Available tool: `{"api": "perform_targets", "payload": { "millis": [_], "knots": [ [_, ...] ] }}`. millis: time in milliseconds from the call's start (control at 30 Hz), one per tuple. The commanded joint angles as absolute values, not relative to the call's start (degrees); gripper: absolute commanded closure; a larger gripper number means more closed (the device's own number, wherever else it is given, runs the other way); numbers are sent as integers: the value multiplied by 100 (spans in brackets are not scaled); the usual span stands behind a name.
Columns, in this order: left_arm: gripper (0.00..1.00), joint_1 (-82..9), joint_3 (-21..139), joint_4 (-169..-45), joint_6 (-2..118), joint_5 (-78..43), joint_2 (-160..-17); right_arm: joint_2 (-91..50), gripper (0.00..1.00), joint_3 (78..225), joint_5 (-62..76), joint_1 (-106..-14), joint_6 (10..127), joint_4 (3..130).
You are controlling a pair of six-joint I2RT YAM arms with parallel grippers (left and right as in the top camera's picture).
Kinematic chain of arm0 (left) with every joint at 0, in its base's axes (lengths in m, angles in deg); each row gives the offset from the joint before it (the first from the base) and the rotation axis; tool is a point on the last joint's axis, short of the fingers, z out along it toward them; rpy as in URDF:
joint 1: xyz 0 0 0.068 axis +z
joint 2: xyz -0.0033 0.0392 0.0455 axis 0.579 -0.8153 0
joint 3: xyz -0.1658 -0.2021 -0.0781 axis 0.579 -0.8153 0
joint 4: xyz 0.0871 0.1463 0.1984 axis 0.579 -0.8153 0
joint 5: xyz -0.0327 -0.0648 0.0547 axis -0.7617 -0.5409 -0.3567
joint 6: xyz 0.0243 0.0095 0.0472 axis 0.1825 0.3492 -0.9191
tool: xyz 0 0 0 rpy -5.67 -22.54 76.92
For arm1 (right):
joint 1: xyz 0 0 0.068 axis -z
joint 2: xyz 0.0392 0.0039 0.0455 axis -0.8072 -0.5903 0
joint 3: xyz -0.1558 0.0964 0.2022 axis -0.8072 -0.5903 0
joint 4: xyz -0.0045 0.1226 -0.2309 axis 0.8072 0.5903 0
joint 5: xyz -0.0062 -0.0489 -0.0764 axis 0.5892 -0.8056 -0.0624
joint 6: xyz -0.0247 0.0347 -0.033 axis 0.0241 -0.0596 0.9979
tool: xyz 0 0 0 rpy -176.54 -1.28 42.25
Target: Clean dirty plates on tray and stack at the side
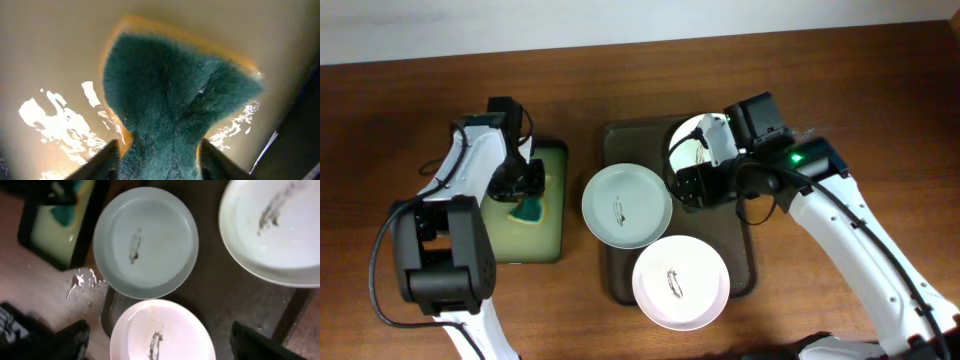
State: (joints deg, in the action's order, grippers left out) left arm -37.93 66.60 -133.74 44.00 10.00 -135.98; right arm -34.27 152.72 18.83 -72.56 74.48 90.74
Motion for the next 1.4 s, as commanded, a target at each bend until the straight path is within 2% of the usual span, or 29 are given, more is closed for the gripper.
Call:
{"api": "perform_targets", "payload": {
  "millis": [0,33,67,100,167,300,367,433,467,533,600,633,700,767,833,900,967,1067,1200,1367],
  "knots": [
    [27,-3810,7003,-13499,4426,1054,-13727,-4354,23,15363,1695,-7293,6917,9119],
    [31,-3810,6900,-13381,4426,1054,-13773,-4590,25,15363,1725,-7293,6919,9115],
    [41,-3810,6776,-13221,4426,1052,-13824,-4870,28,15363,1843,-7293,6921,9082],
    [73,-3810,6369,-12716,4426,759,-13974,-5348,30,15363,2234,-7293,6967,8892],
    [100,-3810,6094,-12485,4426,541,-14053,-5610,30,15363,2265,-7285,6965,8761],
    [100,-3810,6796,-13212,4424,543,-13963,-5735,31,15361,2261,-7256,6615,8383],
    [100,-3826,7615,-13964,4421,541,-13889,-6019,37,15361,2245,-7256,6410,8162],
    [100,-4033,8750,-14845,4334,538,-13889,-6421,49,15361,2285,-7263,6209,8018],
    [100,-4088,8881,-14928,4334,536,-13889,-6463,50,15361,2287,-7263,6211,7992],
    [100,-4335,9176,-15057,4334,429,-13889,-6480,59,15359,2254,-7304,6171,7856],
    [100,-4527,9283,-15077,4338,361,-13889,-6500,66,15296,1848,-7449,5575,7613],
    [100,-4538,9333,-15110,4338,298,-13887,-6522,76,15252,1633,-7514,5271,7463],
    [100,-4508,9340,-15153,4334,40,-13845,-6646,82,15195,1625,-7543,4969,7220],
    [100,-4497,9337,-15188,4220,38,-13778,-6837,96,15195,1679,-7560,4779,7203],
    [100,-4499,9340,-15219,4144,-21,-13716,-6705,96,15226,1561,-7396,4829,7334],
    [100,-4610,9337,-15040,4144,-581,-13719,-6340,96,15228,479,-7134,5050,7830],
    [100,-4857,9335,-14679,4146,-646,-13719,-6299,96,15228,464,-7145,5603,7869],
    [100,-5530,9241,-14196,4251,-648,-13915,-6299,96,15228,396,-7143,5782,7959],
    [100,-6206,8607,-13197,5224,-670,-14508,-6299,96,15228,396,-7143,5817,7957],
    [100,-6606,8529,-12443,5691,-2030,-15517,-6299,96,15228,398,-7143,5815,7954]
  ]
}}
